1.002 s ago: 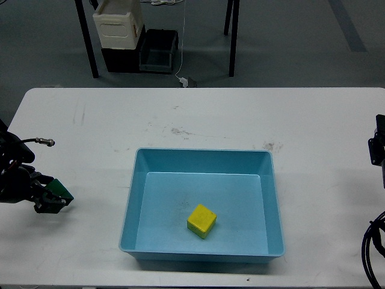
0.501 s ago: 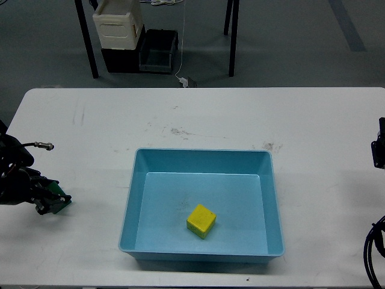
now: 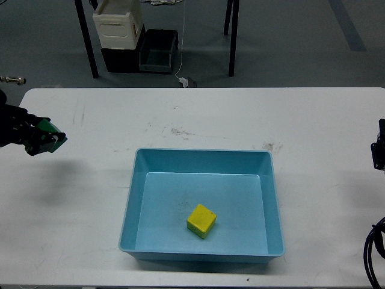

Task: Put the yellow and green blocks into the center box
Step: 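Lift the green cube and carry it over the blue box, then lower the green cube into the box beside the yellow cube and release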

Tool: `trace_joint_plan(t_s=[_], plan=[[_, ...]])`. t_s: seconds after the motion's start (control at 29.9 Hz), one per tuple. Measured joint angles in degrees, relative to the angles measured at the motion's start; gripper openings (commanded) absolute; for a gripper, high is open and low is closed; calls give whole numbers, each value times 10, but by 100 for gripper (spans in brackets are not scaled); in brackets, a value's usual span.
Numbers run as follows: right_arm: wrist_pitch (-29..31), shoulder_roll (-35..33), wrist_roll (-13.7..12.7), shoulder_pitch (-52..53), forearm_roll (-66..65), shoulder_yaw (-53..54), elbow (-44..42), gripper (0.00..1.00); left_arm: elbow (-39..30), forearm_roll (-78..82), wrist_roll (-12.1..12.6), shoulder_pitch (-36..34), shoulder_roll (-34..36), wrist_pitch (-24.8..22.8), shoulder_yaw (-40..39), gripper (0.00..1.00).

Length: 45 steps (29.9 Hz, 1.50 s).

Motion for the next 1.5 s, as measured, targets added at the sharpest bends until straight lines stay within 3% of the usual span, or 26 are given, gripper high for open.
trace_joint_plan(t_s=[0.23, 0.5, 0.73, 1.14, 1.24, 1.4, 1.5], plan=[[0, 0, 0, -2, 0, -2, -1, 99, -118, -6, 0, -56, -18, -54, -1, 25], [0, 0, 0, -7, 0, -5, -4, 99, -168, 8, 0, -127, -150, -59, 29, 25], [0, 0, 0, -8, 0, -5, -5, 99, -159, 35, 0, -210, -258, -59, 152, 26], [1, 0, 0, -8, 0, -9, -5, 99, -2, 110, 0, -201, -399, -59, 264, 28], [1, 0, 0, -8, 0, -9, -5, 99, 20, 110, 0, -193, -404, -59, 267, 34], [2, 0, 0, -8, 0, -11, -5, 100, 26, 110, 0, -178, -405, -59, 268, 63], [2, 0, 0, -8, 0, -12, -4, 100, 34, 110, 0, -170, -406, -59, 267, 69]])
